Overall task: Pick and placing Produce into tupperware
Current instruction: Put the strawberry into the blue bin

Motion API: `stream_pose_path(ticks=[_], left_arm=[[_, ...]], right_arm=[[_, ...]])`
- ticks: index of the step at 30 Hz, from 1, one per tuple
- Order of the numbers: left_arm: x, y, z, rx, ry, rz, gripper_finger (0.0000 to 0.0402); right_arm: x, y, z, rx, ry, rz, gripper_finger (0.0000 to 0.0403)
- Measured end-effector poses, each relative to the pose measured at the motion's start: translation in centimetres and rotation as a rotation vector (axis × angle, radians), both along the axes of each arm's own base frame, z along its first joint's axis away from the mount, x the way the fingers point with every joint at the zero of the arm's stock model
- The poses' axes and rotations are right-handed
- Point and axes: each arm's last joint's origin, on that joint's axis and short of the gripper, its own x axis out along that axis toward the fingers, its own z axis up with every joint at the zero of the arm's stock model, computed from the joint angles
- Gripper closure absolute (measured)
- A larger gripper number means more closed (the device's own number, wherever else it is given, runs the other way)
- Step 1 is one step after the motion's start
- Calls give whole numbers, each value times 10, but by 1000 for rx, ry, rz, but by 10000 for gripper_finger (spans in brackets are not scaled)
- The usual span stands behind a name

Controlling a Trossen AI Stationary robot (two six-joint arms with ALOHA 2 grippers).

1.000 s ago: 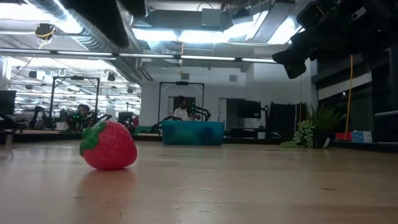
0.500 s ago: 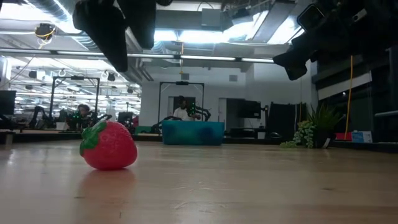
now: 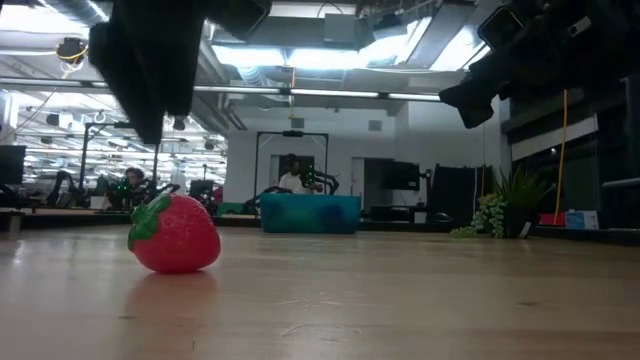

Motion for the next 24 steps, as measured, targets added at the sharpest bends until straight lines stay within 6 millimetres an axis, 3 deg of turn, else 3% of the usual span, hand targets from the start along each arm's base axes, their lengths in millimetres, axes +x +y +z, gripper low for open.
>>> stream_pose_path(ticks=[24], left_arm=[[3, -2, -50, -53, -43, -18, 97]], right_arm=[[0, 0, -1, 0, 10, -2, 153]])
